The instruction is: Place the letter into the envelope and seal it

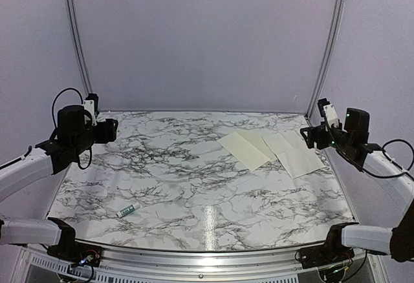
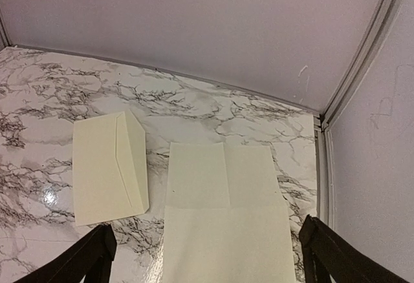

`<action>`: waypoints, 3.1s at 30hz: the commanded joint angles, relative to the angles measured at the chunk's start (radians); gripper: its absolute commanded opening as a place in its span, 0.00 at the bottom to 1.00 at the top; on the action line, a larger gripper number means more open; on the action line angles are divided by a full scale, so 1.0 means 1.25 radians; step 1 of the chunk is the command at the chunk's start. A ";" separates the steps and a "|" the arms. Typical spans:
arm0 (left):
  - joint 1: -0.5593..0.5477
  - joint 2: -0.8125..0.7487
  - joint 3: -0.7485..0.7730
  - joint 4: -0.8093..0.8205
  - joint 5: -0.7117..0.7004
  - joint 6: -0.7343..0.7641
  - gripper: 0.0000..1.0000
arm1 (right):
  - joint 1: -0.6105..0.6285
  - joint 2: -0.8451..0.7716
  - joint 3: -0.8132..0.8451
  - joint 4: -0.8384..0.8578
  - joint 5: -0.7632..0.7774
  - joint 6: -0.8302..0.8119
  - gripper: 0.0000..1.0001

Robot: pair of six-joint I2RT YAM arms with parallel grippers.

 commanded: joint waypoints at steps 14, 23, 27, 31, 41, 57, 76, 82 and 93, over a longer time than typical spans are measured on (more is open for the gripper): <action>-0.039 -0.001 -0.040 -0.034 0.205 0.045 0.70 | -0.049 0.000 0.060 -0.186 0.106 -0.262 0.96; -0.135 0.044 -0.038 -0.039 0.261 0.068 0.68 | -0.055 0.302 0.205 -0.240 0.149 -0.235 0.71; -0.179 0.090 -0.014 -0.039 0.273 0.044 0.68 | -0.057 0.431 0.280 -0.261 0.132 -0.222 0.59; -0.221 0.139 0.020 -0.046 0.271 0.037 0.67 | -0.058 0.525 0.330 -0.260 0.135 -0.214 0.51; -0.374 0.239 0.131 -0.037 0.129 -0.027 0.74 | -0.059 0.602 0.303 -0.282 0.121 -0.293 0.55; -0.464 0.295 0.148 0.049 0.133 -0.107 0.74 | -0.055 0.525 0.213 -0.474 0.042 -0.381 0.57; -0.538 0.329 0.148 0.082 0.076 -0.249 0.74 | -0.025 0.322 0.277 -0.612 0.018 -0.331 0.63; -0.587 0.395 0.189 0.109 0.088 -0.284 0.76 | -0.060 0.445 0.322 -0.497 0.054 -0.240 0.65; -0.619 0.475 0.255 0.117 0.145 -0.308 0.78 | -0.089 0.626 0.411 -0.393 0.087 -0.155 0.92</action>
